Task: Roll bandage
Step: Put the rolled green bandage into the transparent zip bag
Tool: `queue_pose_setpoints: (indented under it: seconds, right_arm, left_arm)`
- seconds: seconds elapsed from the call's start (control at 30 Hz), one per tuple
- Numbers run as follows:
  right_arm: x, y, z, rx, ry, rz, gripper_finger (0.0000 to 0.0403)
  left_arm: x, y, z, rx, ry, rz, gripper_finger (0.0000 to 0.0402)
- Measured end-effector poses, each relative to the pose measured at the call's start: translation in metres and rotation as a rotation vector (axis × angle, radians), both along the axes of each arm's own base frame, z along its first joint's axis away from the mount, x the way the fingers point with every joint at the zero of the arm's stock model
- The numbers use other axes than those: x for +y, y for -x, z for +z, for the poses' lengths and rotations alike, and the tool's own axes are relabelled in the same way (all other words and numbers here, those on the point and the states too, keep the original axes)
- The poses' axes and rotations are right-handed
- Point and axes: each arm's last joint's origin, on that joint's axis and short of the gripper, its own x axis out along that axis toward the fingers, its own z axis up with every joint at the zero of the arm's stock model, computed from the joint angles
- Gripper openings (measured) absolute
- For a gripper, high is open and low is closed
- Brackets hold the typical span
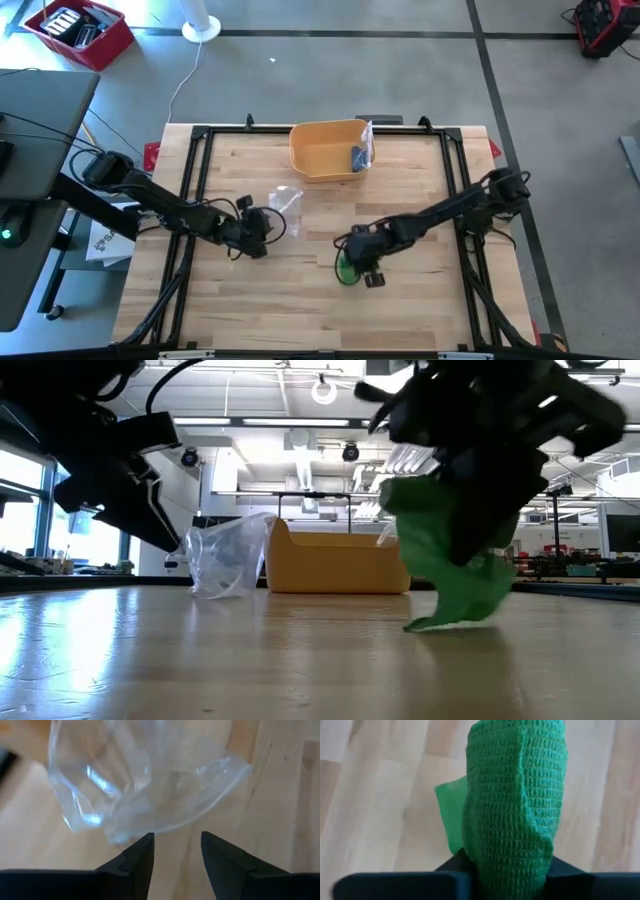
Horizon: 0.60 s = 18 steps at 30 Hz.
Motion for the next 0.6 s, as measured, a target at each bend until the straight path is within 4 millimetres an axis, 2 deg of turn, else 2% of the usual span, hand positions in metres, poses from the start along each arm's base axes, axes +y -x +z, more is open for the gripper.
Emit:
queue_pose_setpoints:
  seconds: [0.13, 0.23, 0.3, 0.4, 0.47, 0.6]
  right_arm:
    - [-0.016, -0.001, 0.005, 0.095, -0.017, -0.022, 0.0148]
    - [-0.028, -0.010, 0.023, 0.104, -0.021, -0.068, 0.0190]
    - [-0.036, -0.021, 0.036, 0.043, -0.010, -0.138, 0.0202]
    - [-0.045, -0.041, 0.046, -0.163, -0.021, -0.275, 0.0205]
    - [-0.055, -0.055, 0.042, -0.288, -0.081, -0.387, 0.0205]
    - [-0.075, -0.078, 0.012, -0.410, -0.168, -0.540, 0.0206]
  left_arm:
    - [0.000, 0.005, -0.003, 0.015, 0.115, 0.083, 0.0149]
    - [0.003, 0.013, -0.008, 0.075, 0.157, 0.176, 0.0145]
    - [0.010, 0.020, -0.013, 0.114, 0.147, 0.247, 0.0143]
    - [0.023, 0.027, -0.029, 0.120, 0.108, 0.278, 0.0139]
    - [0.031, 0.029, -0.041, 0.071, 0.102, 0.257, 0.0136]
    - [0.042, 0.033, -0.058, -0.075, 0.073, 0.203, 0.0129]
